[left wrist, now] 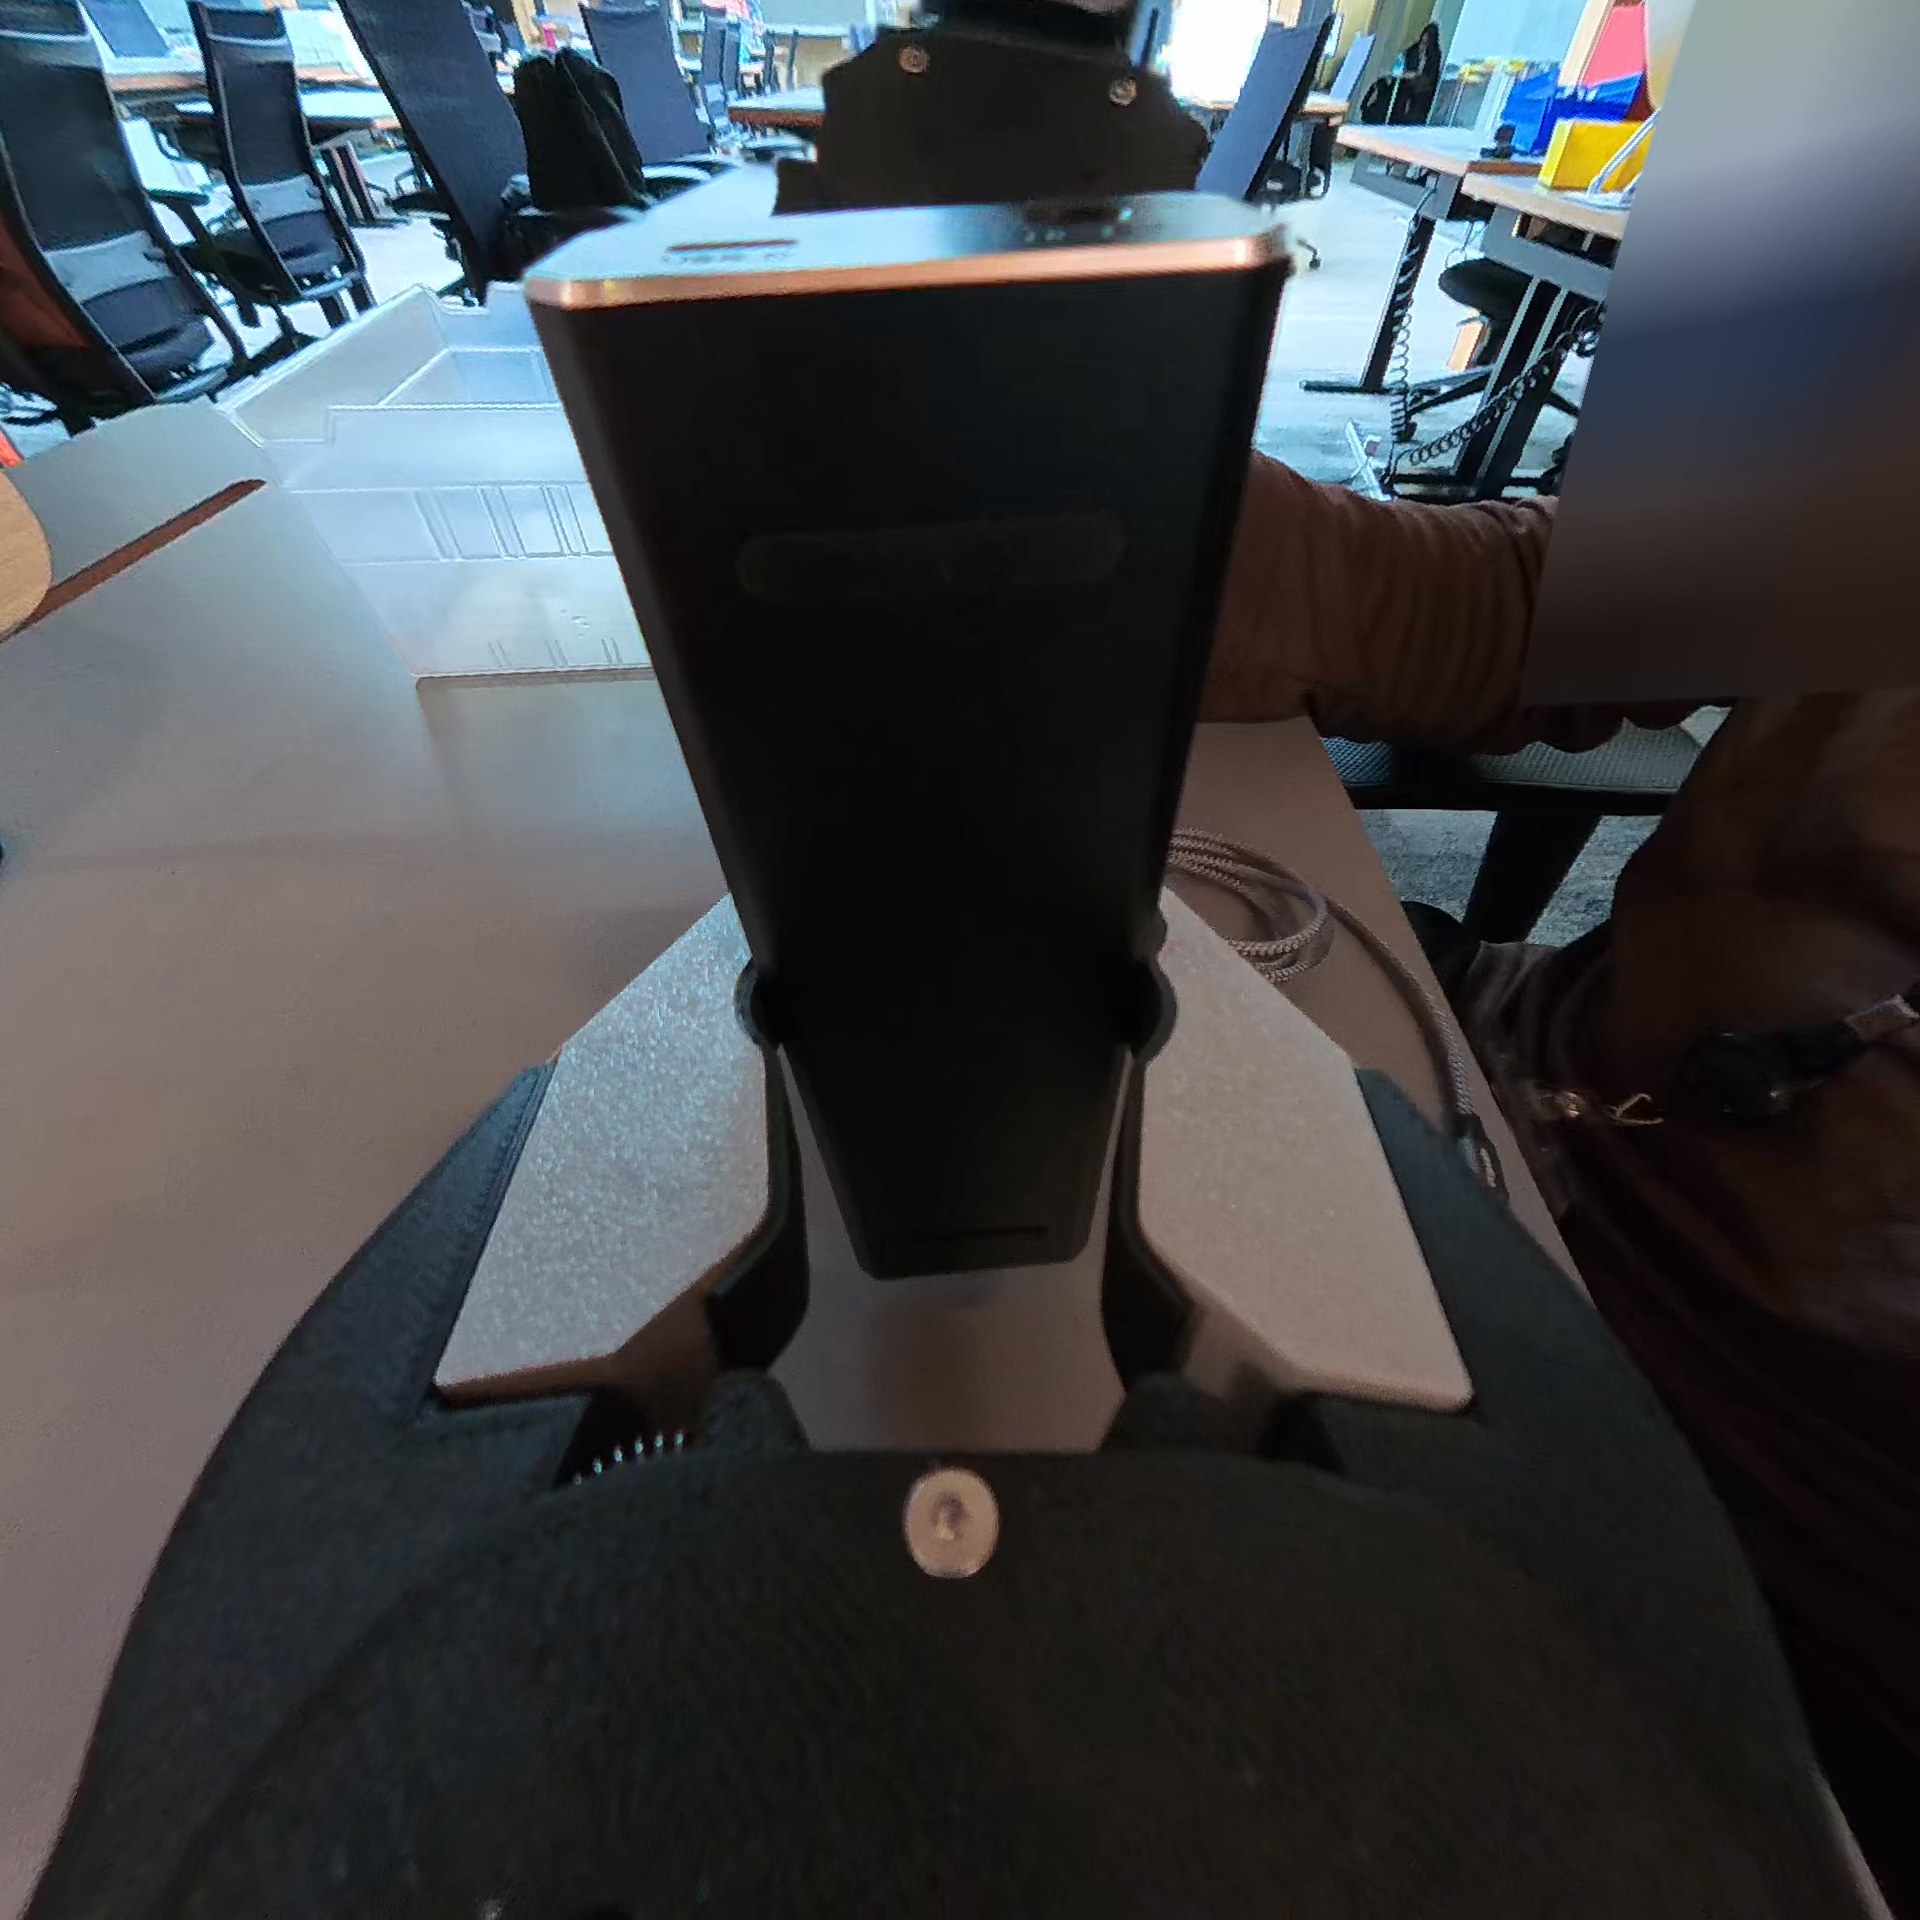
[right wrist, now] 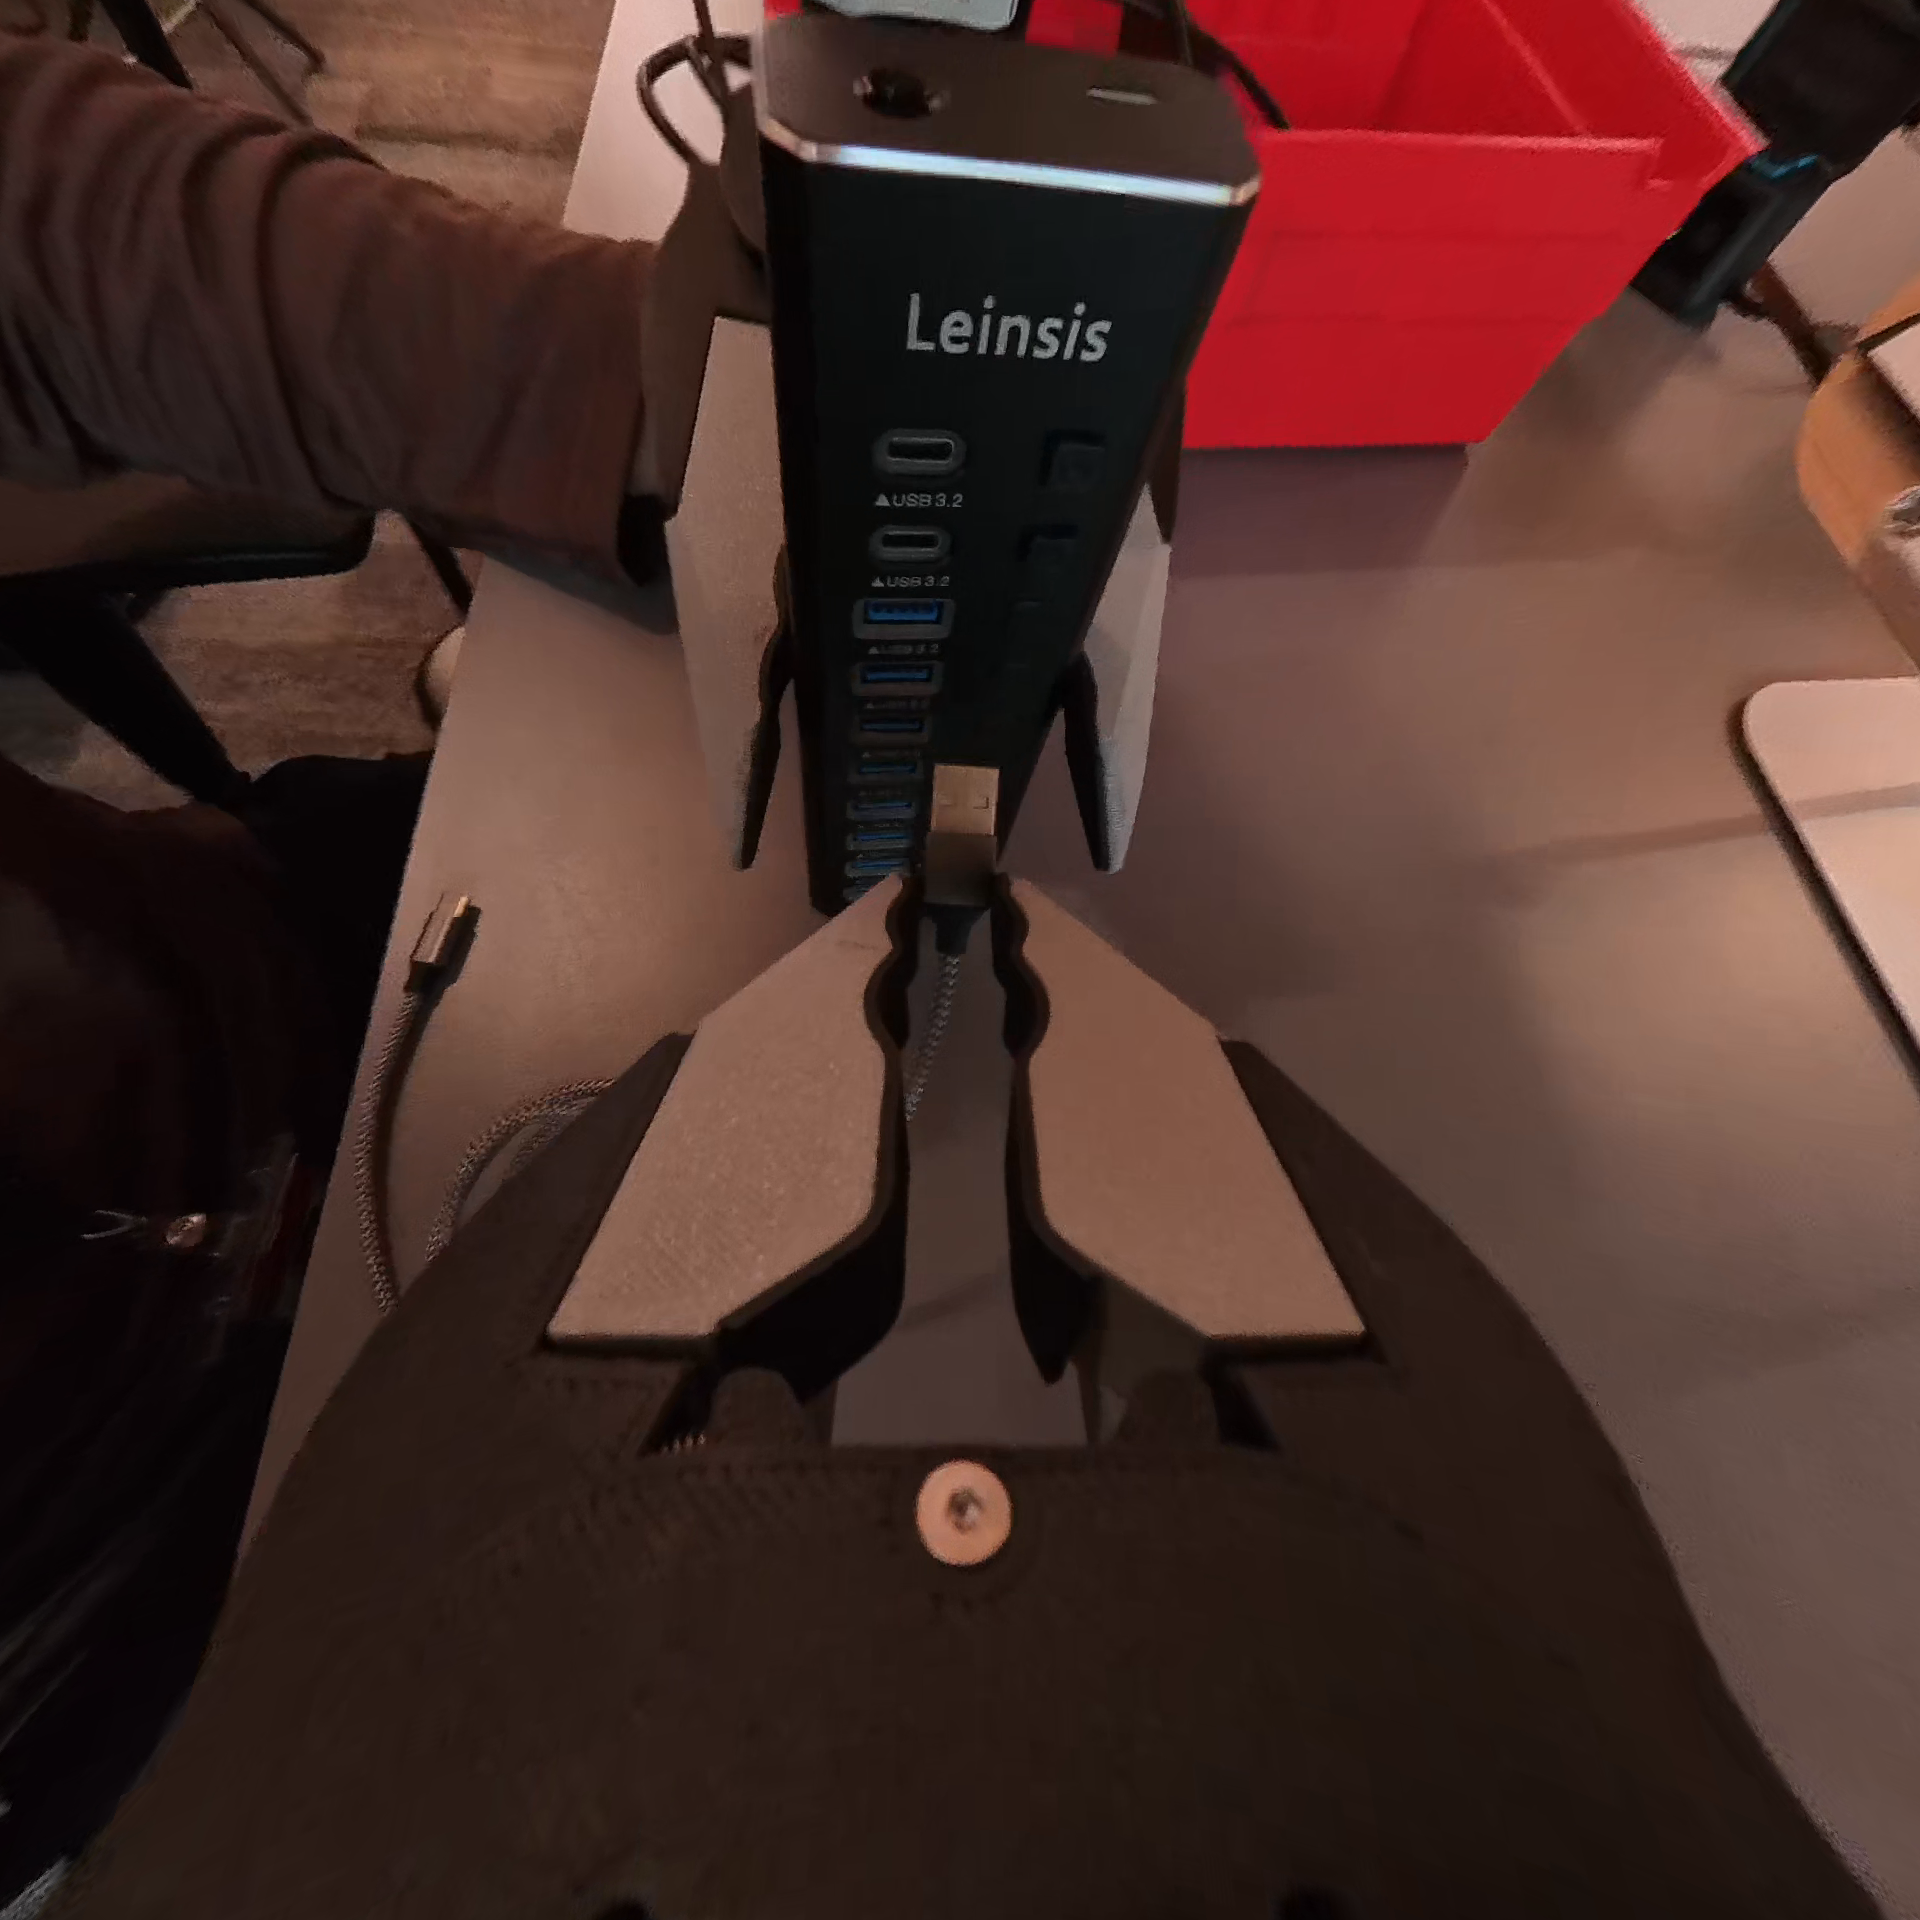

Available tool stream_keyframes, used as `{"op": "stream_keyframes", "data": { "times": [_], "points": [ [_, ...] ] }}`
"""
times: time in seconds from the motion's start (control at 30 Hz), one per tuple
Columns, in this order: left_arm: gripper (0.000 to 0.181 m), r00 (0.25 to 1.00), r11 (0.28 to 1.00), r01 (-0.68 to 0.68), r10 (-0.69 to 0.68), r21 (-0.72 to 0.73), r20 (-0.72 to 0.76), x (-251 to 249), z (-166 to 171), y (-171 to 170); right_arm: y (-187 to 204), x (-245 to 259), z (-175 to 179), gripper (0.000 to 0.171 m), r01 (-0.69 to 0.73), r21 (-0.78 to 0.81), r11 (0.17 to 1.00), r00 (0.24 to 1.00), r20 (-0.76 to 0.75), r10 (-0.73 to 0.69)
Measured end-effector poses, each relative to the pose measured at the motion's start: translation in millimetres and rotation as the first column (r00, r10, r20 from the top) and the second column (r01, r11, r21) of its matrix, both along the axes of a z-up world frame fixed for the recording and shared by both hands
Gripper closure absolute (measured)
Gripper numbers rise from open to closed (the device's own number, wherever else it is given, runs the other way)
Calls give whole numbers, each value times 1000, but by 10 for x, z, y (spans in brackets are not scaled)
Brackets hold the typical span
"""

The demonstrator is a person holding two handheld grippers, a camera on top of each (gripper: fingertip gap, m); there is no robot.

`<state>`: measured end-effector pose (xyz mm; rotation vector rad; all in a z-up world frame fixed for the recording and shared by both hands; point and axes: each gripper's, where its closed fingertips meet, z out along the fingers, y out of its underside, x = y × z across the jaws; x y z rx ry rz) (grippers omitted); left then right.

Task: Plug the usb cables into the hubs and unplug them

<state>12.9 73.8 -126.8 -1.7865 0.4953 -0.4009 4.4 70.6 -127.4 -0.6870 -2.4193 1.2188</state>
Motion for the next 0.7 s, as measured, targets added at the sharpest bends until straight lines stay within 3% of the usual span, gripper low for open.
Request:
{"op": "stream_keyframes", "data": {
  "times": [0.2,0.7],
  "points": [
    [115,1000,1000,-7,7,9,3,-16,33,-8,-97,88,27,161,-50,-9,999,998,34,50],
    [115,999,998,-7,5,-58,-45,26,-101,21,-61,82,-45,161,28,240,970,999,30,-37]
  ]
}}
